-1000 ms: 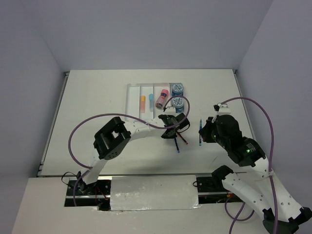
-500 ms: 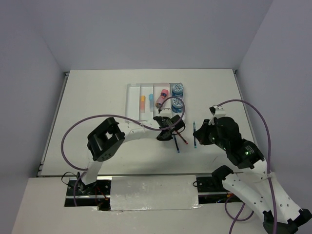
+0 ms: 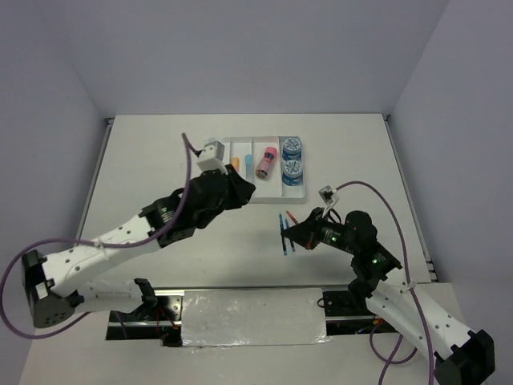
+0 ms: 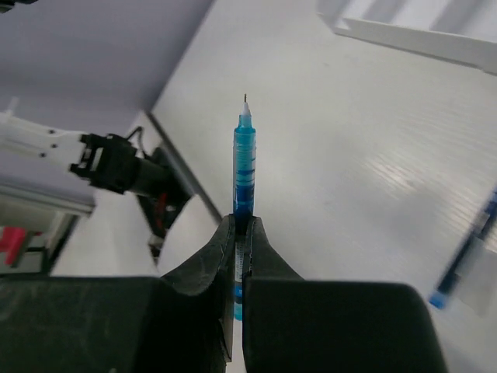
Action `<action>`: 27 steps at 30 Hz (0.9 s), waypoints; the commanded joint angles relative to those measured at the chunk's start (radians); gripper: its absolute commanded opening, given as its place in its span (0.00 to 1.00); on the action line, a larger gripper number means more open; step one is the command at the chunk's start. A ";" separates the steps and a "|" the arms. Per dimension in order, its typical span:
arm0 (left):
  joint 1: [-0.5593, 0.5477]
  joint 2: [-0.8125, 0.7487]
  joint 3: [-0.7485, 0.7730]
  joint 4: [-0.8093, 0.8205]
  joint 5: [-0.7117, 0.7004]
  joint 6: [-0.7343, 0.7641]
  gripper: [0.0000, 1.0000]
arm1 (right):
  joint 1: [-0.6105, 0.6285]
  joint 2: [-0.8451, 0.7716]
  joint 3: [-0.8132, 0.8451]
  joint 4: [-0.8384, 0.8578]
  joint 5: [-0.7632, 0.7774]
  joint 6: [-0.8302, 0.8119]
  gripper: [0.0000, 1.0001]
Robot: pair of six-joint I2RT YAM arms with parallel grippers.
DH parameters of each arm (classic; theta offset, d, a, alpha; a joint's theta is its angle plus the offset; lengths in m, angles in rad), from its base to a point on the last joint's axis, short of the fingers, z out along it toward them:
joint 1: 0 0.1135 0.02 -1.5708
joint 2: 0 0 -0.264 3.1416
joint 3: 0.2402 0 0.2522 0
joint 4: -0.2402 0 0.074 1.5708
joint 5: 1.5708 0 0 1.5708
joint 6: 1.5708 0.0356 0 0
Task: Sort the stationery into containers
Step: Pick up the pen cap from the center of the board, then close the pen cap on the pen.
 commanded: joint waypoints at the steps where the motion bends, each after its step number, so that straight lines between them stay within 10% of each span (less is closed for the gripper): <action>1: 0.012 -0.120 -0.117 0.260 0.091 0.042 0.14 | 0.046 -0.016 -0.076 0.440 -0.123 0.147 0.00; 14: 0.012 -0.279 -0.330 0.615 0.242 0.060 0.15 | 0.249 0.111 -0.004 0.543 0.049 0.061 0.00; 27: 0.012 -0.259 -0.340 0.599 0.230 0.062 0.15 | 0.255 0.142 0.047 0.560 0.052 0.067 0.00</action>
